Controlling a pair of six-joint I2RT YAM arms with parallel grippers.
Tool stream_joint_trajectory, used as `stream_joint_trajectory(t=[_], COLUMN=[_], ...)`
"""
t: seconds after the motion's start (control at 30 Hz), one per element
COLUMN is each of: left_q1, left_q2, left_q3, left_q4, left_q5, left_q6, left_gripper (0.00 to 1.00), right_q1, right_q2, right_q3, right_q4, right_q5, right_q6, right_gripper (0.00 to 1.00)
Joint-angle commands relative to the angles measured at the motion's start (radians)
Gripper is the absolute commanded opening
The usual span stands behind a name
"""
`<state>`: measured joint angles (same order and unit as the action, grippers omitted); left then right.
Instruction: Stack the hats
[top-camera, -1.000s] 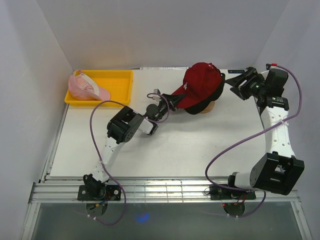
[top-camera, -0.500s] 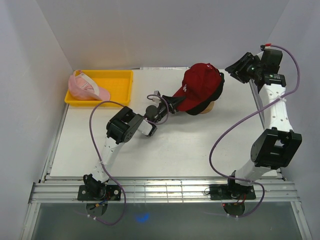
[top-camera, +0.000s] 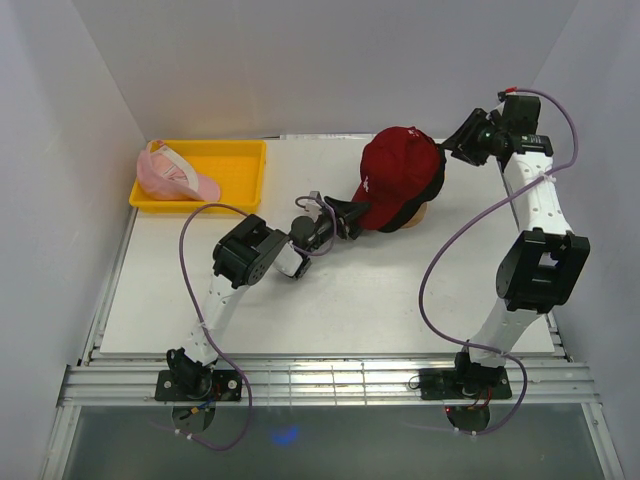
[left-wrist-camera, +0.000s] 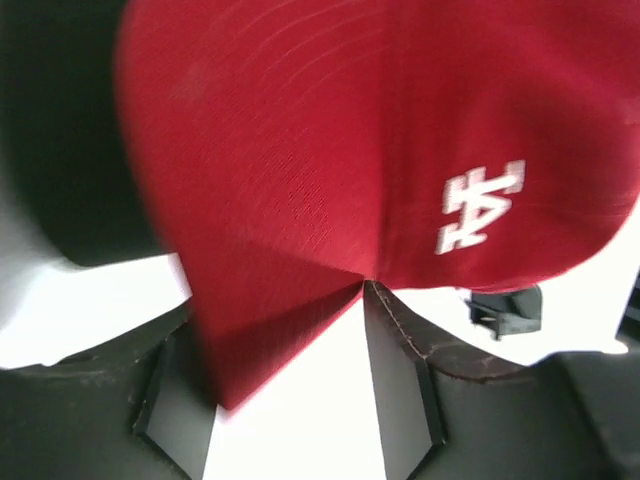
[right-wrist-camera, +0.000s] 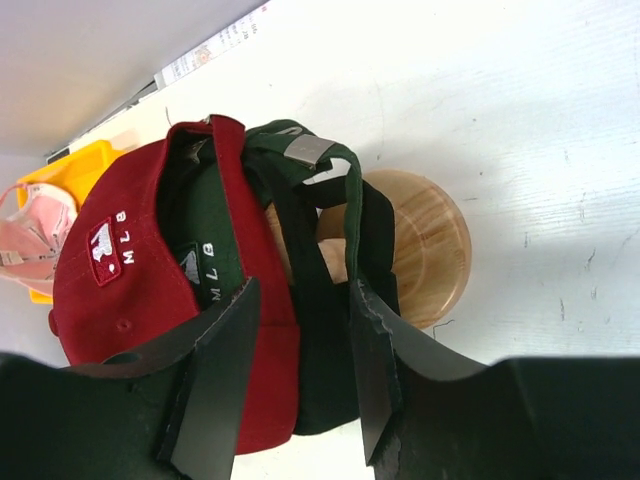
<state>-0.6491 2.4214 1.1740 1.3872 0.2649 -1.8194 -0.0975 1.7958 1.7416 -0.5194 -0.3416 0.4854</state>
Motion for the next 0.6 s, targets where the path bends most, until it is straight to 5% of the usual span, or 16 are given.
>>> stream_joint_trajectory(t=[0.0, 0.57], left_q1=[-0.001, 0.020], left_q2=[-0.061, -0.113], left_q3=[-0.039, -0.057], left_q4=[0.240, 0.081], left_q5=[0.060, 0.114], left_q6=[0.025, 0.057], left_gripper=[0.65, 0.66], right_q1=[0.010, 0.048], right_q2=[-0.007, -0.042], right_q3=[0.061, 0.048], right_q4=[0.004, 0.016], right_q5=[0.009, 0.030], right_q6=[-0.042, -0.082], right_gripper=[0.48, 0.52])
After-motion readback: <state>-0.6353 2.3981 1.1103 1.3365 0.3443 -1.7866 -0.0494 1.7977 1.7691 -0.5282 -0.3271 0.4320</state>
